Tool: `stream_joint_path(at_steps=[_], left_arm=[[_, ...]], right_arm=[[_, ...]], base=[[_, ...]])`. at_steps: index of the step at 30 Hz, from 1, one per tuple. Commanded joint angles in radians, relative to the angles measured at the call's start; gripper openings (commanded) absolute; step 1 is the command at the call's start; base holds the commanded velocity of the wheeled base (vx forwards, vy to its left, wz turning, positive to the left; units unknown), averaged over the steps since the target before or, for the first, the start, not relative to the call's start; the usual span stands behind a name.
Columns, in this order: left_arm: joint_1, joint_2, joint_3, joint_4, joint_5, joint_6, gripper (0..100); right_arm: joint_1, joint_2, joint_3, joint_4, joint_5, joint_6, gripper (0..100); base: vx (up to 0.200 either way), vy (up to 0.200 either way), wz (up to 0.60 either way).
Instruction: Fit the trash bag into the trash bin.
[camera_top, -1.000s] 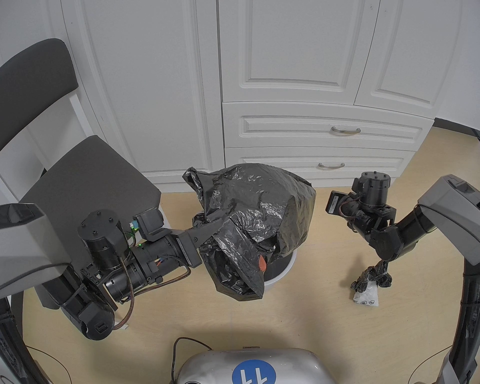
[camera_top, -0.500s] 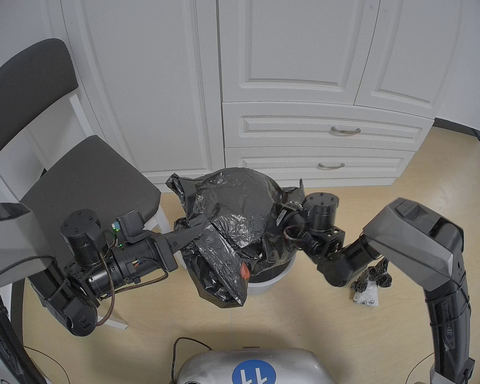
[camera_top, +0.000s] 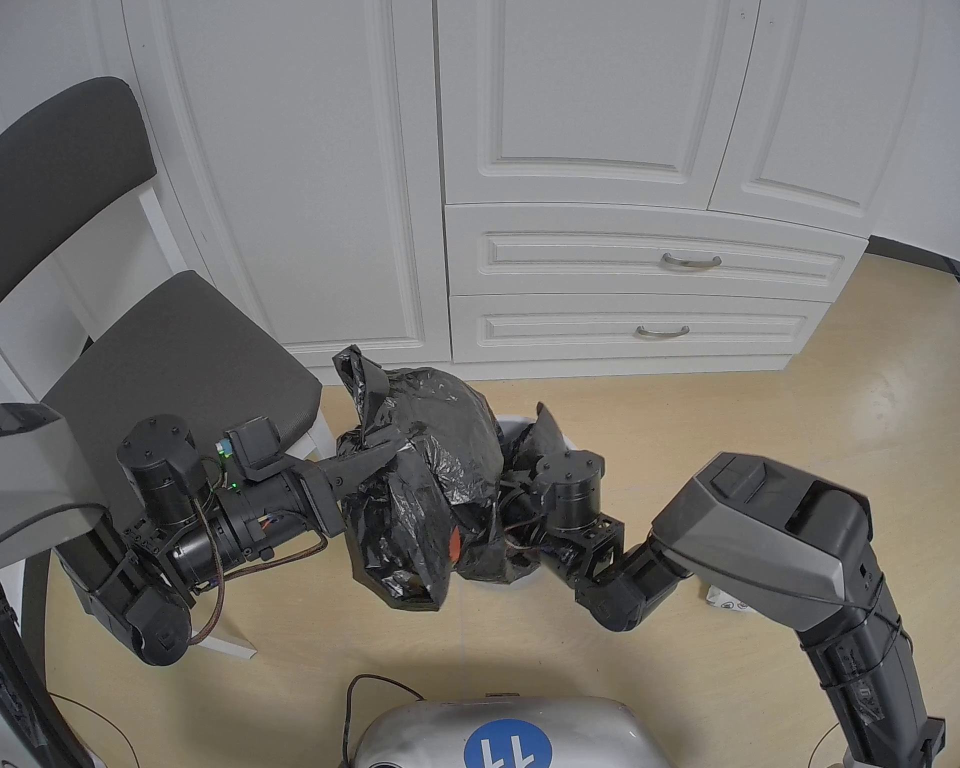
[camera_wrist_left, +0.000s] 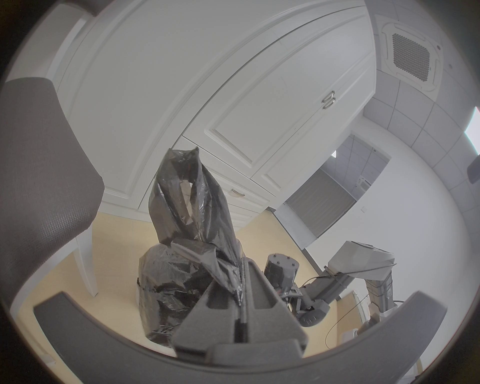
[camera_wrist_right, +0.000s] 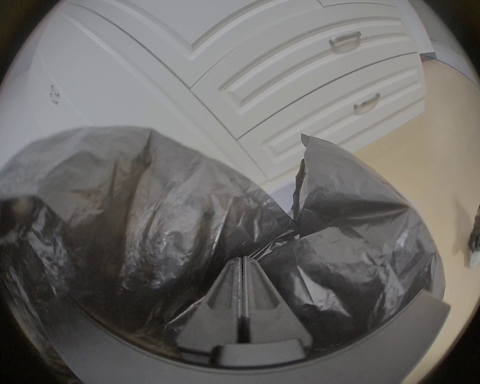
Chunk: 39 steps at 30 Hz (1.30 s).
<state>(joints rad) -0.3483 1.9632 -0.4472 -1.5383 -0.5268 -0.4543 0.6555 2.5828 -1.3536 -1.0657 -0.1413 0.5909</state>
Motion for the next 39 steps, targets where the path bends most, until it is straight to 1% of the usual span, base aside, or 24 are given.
stream_joint_path(at_steps=[1, 6, 16, 21, 23, 25, 29, 34, 39], left_arm=[[-0.003, 0.005, 0.002, 0.0, 0.001, 0.011, 0], [-0.021, 0.016, -0.002, 0.0, 0.002, 0.012, 0], [-0.063, 0.042, -0.028, 0.0, 0.007, 0.011, 0], [-0.077, 0.056, -0.039, 0.0, 0.01, 0.009, 0], [-0.089, 0.066, -0.045, 0.0, 0.013, 0.009, 0], [-0.095, 0.068, -0.047, 0.0, 0.013, 0.009, 0], [-0.11, 0.077, -0.048, 0.0, 0.013, 0.008, 0], [-0.124, 0.098, -0.056, 0.0, 0.018, 0.008, 0], [-0.147, 0.118, -0.084, 0.0, 0.102, 0.005, 0]], right_arm=[[0.026, 0.03, 0.004, 0.0, 0.0, 0.014, 0], [0.009, 0.073, -0.055, 0.009, 0.011, 0.02, 0], [-0.07, 0.134, -0.219, 0.176, 0.011, 0.053, 0], [-0.089, 0.151, -0.256, 0.184, 0.002, 0.053, 0], [-0.102, 0.162, -0.295, 0.173, -0.006, 0.073, 0], [-0.105, 0.149, -0.295, 0.176, -0.012, 0.096, 0], [-0.113, 0.137, -0.294, 0.176, -0.015, 0.098, 0], [-0.128, 0.066, -0.246, 0.188, -0.015, 0.079, 0], [-0.142, -0.006, -0.153, 0.181, -0.006, -0.026, 0]], base=[[0.0, 0.0, 0.0], [0.0, 0.0, 0.0], [0.0, 0.0, 0.0], [0.0, 0.0, 0.0], [0.0, 0.0, 0.0], [0.0, 0.0, 0.0], [0.0, 0.0, 0.0], [0.0, 0.0, 0.0], [0.0, 0.0, 0.0]])
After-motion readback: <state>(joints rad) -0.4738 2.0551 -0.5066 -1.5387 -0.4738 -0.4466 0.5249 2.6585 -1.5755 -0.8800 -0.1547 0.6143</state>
